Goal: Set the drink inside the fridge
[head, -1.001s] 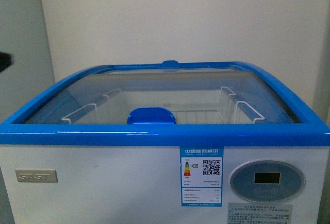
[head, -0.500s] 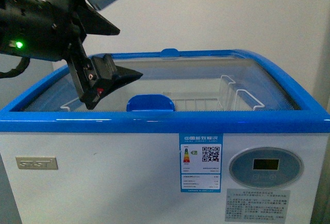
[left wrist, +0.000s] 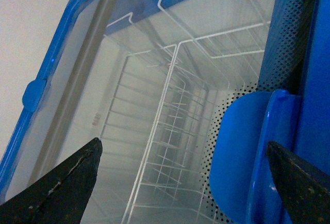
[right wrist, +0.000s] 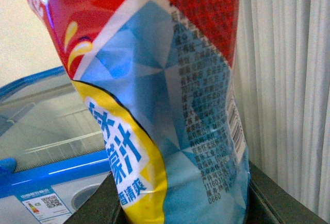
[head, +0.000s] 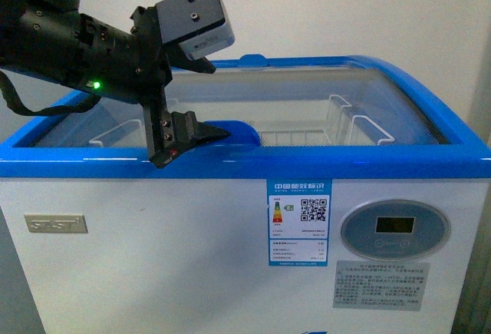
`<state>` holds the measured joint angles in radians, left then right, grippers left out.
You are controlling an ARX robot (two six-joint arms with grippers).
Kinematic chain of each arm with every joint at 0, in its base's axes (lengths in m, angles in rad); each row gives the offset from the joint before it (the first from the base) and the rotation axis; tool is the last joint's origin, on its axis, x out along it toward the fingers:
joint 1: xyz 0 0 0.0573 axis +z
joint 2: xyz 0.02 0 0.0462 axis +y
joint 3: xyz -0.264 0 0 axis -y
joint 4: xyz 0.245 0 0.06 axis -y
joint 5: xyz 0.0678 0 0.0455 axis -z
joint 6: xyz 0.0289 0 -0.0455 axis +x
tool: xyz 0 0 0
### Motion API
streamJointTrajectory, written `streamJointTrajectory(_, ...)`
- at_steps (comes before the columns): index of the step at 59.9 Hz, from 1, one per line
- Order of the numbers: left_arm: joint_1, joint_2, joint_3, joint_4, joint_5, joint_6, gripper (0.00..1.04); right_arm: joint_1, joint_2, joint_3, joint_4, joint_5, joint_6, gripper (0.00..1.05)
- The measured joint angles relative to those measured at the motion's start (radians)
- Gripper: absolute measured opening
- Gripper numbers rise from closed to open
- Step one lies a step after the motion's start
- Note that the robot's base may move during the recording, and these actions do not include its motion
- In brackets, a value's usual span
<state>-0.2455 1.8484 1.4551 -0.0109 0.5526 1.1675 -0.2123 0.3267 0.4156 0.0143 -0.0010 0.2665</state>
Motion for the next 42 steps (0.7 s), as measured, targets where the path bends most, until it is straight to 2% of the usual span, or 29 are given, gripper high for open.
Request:
streamJointTrajectory(17, -0.005, 0.117, 0.16, -0.06, 0.017, 0.045, 0.97, 0.0, 0.0, 0.0, 0.0, 0.0, 0.0, 0.41)
streamJointTrajectory(24, -0.002, 0.208, 0.32, -0.121, 0.003, 0.076, 0.97, 0.0, 0.0, 0.0, 0.0, 0.0, 0.0, 0.41)
streamJointTrajectory(32, 0.0, 0.366, 0.595, -0.196, -0.042, 0.113, 0.97, 0.0, 0.0, 0.0, 0.0, 0.0, 0.0, 0.41)
streamJointTrajectory(42, 0.001, 0.525, 0.862, -0.223, -0.092, 0.146, 0.97, 0.0, 0.0, 0.0, 0.0, 0.0, 0.0, 0.41)
